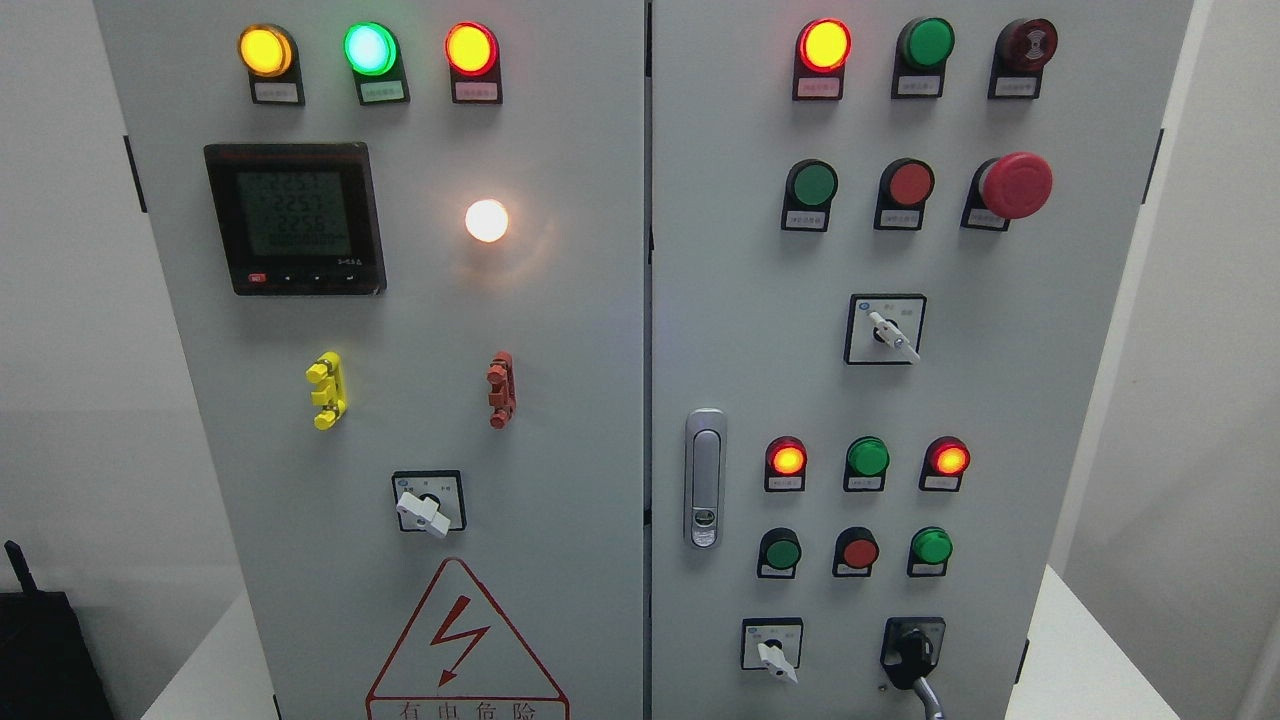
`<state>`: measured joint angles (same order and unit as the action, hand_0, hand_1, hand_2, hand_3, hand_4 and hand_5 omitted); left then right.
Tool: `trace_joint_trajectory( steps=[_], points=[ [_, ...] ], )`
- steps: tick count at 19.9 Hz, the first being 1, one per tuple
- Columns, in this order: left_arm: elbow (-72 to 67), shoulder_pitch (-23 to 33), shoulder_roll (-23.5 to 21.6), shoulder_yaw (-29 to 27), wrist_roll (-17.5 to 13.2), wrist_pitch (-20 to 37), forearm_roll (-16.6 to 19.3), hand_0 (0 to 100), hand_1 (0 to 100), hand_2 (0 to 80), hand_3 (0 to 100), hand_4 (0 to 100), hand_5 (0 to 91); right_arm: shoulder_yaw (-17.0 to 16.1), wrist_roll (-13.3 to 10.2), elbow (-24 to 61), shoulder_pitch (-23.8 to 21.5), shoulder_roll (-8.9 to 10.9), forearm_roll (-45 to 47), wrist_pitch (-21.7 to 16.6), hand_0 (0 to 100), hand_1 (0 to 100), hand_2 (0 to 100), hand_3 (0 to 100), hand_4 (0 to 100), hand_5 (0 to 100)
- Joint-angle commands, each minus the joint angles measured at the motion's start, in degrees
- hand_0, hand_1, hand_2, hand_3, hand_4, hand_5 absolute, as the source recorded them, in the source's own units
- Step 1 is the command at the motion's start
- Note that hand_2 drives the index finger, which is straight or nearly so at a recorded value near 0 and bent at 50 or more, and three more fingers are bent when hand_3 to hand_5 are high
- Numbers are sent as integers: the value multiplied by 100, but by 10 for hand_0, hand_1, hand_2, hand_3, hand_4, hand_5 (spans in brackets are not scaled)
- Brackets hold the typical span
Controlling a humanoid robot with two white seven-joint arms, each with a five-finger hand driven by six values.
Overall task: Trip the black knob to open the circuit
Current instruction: 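Twist the black rotary knob with the right hand fingers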
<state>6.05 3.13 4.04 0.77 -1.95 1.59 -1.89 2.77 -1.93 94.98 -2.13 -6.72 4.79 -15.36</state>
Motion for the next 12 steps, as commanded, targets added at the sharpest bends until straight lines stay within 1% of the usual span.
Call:
trace_joint_trajectory(
  steps=[1, 8, 12],
  points=[
    [1, -23, 9, -7, 1, 8, -14, 120, 389, 0, 0, 0, 0, 233, 149, 178, 134, -13, -22, -81, 1000, 881, 0, 1000, 990, 975],
    [1, -23, 9, -7, 1, 8, -14, 120, 389, 0, 0, 0, 0, 321, 140, 187, 143, -13, -22, -81, 1000, 882, 0, 1000, 989, 974],
    [1, -14, 9, -7, 1, 8, -14, 120, 389, 0, 0, 0, 0, 330, 61, 196, 178, -13, -22, -99, 1000, 881, 0, 1000, 989, 975]
  ],
)
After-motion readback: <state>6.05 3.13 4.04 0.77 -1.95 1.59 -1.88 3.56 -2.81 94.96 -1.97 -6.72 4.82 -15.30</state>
